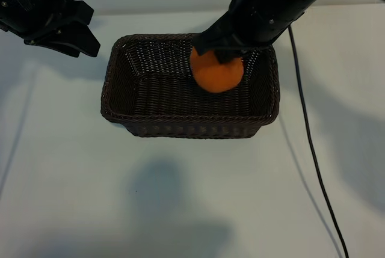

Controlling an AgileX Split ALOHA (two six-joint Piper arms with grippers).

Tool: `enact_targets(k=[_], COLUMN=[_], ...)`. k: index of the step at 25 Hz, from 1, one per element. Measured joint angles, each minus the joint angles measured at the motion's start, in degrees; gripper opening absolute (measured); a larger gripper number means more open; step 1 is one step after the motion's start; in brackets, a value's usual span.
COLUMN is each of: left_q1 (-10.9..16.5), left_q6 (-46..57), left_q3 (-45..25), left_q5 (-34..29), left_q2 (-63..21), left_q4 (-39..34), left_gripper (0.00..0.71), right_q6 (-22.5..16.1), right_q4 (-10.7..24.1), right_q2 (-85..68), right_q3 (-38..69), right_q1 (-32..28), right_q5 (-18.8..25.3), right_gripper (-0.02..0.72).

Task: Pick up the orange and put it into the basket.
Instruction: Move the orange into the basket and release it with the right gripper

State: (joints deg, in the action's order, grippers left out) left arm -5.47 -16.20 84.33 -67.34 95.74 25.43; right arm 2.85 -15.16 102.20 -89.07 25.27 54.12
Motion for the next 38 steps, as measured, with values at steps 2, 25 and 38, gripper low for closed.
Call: enact_targets(k=[2,25,38], left_q1=[0.00,0.00,0.00], left_q6=[0.00,0.00,0.00], left_q3=[0.00,0.00,0.00], left_q5=[0.00,0.00,0.00], left_q2=[0.00,0.00,0.00], left_q4=[0.00,0.00,0.00], left_gripper=[0.398,0.398,0.398], right_q6=[0.06,2.04,4.57], right_q4=[0.00,-0.75,0.94], right_q2=[1.69,14.06,14.06], right_q3=[0.00,-2.73,2.64], right_q1=[0.00,0.12,1.56], right_q5=[-0.69,-10.45,-18.21], right_gripper=[0.084,0.084,0.084])
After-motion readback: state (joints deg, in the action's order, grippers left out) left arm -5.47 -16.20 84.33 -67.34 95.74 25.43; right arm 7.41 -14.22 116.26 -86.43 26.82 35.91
